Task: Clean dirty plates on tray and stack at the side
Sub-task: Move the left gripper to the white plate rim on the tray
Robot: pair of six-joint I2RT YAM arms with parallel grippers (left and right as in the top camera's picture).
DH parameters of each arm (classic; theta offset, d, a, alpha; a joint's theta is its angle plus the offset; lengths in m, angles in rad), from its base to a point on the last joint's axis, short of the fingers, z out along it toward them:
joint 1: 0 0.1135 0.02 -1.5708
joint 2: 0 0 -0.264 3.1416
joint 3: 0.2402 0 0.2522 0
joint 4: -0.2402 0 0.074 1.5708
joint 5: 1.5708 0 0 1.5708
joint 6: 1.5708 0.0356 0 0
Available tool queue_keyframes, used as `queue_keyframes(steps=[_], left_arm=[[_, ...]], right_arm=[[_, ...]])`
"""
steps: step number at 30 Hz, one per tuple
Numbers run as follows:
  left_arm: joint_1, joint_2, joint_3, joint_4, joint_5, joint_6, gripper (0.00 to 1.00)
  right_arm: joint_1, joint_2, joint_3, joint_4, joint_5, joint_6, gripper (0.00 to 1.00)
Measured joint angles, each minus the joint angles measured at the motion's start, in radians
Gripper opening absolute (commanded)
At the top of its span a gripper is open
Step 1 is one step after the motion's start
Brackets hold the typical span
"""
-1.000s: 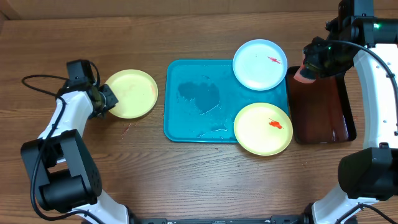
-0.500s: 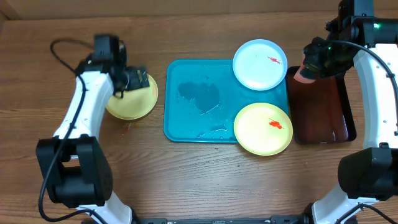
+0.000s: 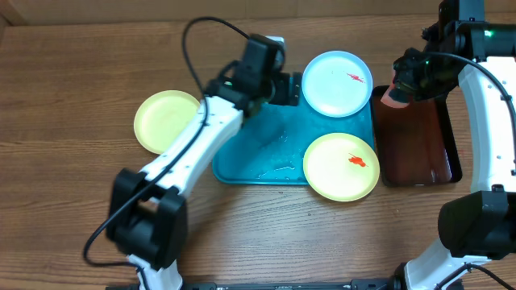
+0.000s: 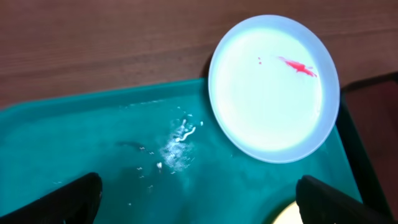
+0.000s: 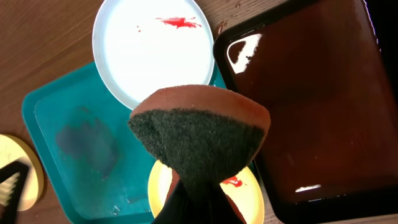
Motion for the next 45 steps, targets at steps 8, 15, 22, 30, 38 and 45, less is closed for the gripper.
queue_keyframes(steps=[8,15,22,30,38,45], left_arm=[[-0.036,0.169,0.003,0.139,0.024,-0.267,0.97],[-0.097,0.316,0.138,0.143,0.032,-0.358,0.89],[-0.135,0.371,0.209,0.048,0.000,-0.404,0.59],[-0.107,0.382,0.210,0.048,-0.040,-0.472,0.37],[-0.122,0.422,0.210,0.095,-0.051,-0.495,0.26],[-0.134,0.427,0.217,0.096,-0.076,-0.513,0.04]], right_arm=[[0.000,0.000,0.000,-0.015,0.000,-0.010,0.04],[0.000,0.000,0.000,-0.020,0.000,-0.013,0.04],[0.000,0.000,0.000,-0.029,0.000,-0.015,0.04],[0.000,0.000,0.000,-0.029,0.000,-0.019,0.04],[0.000,0.000,0.000,-0.029,0.000,-0.019,0.04],[0.000,0.000,0.000,-0.034,0.000,-0.019,0.04]])
